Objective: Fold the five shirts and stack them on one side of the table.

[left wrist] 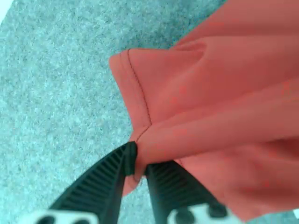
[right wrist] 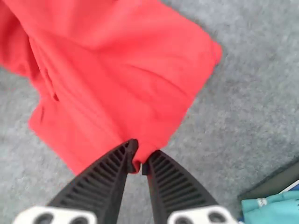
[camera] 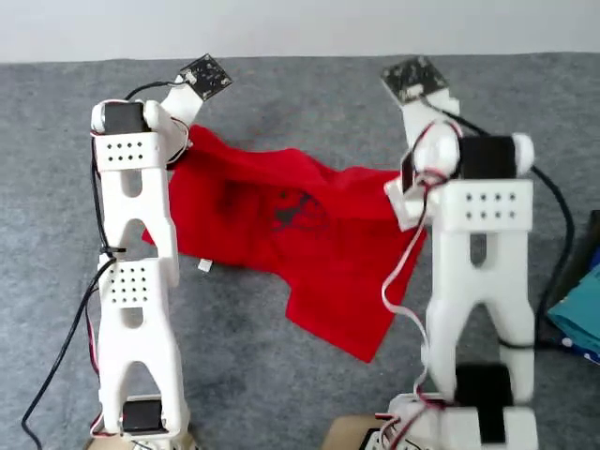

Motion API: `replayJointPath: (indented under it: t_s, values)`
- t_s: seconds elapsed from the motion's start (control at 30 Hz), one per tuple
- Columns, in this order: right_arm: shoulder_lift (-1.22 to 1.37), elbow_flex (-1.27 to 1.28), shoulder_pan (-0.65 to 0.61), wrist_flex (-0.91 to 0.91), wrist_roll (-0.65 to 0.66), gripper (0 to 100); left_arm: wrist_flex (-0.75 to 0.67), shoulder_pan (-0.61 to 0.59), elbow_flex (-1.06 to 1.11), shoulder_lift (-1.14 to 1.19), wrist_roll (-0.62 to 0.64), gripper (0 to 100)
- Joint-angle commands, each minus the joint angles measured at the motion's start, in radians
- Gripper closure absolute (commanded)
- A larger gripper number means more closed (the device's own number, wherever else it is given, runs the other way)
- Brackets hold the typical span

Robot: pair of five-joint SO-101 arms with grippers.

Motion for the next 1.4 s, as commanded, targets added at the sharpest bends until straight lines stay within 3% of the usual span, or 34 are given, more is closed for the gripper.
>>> replayJointPath:
  t_s: [0.0,0.4,0.67,1.03,1.23,1.37]
  values:
    - [-0.159,0.138,-0.010,0.044,0.009,99.0,0.026,-0.026,0.002,-0.077,-0.028,100]
    - [-0.308,0.565,-0.010,-0.004,0.008,99.0,0.023,-0.028,0.309,-0.153,-0.160,100]
    - [-0.309,0.735,-0.047,-0.076,0.008,99.0,0.021,-0.028,0.309,-0.094,-0.173,100]
    - [-0.303,0.819,-0.265,-0.130,-0.097,99.0,0.006,-0.041,0.308,-0.091,-0.175,100]
    - [-0.303,0.931,-0.266,-0.211,-0.097,99.0,0.006,-0.054,0.314,-0.089,-0.196,99]
    - [-0.303,0.957,-0.265,-0.255,-0.097,99.0,0.014,-0.060,0.314,-0.089,-0.196,93]
